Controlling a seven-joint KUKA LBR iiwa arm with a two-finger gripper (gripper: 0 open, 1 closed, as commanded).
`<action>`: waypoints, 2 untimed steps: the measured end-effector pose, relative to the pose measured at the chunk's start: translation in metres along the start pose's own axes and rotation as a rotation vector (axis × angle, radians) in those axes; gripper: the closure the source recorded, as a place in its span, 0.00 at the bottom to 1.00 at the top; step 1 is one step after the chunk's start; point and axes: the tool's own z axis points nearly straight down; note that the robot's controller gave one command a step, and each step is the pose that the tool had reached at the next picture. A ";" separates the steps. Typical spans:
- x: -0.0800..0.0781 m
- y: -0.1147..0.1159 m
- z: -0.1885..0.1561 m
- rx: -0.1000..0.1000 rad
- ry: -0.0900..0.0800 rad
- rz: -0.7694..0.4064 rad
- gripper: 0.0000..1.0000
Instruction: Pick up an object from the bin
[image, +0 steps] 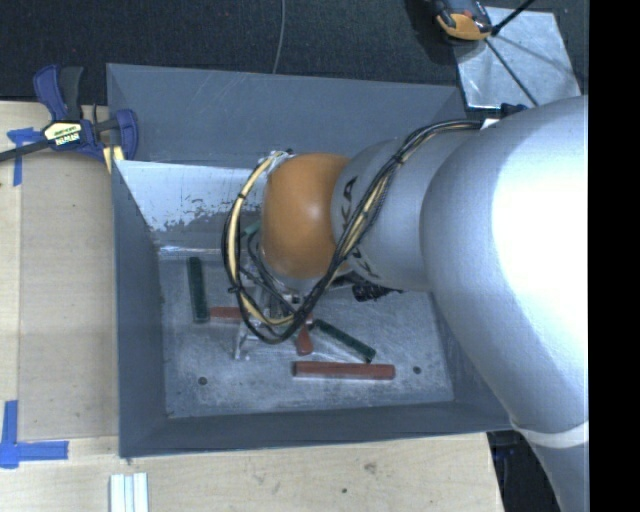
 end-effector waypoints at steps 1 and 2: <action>-0.002 0.001 0.000 0.003 0.005 0.035 0.00; -0.005 0.000 -0.004 -0.001 -0.002 0.001 1.00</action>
Offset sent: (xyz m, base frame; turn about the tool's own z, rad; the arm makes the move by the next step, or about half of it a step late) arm 0.0000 0.0000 0.0000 0.0000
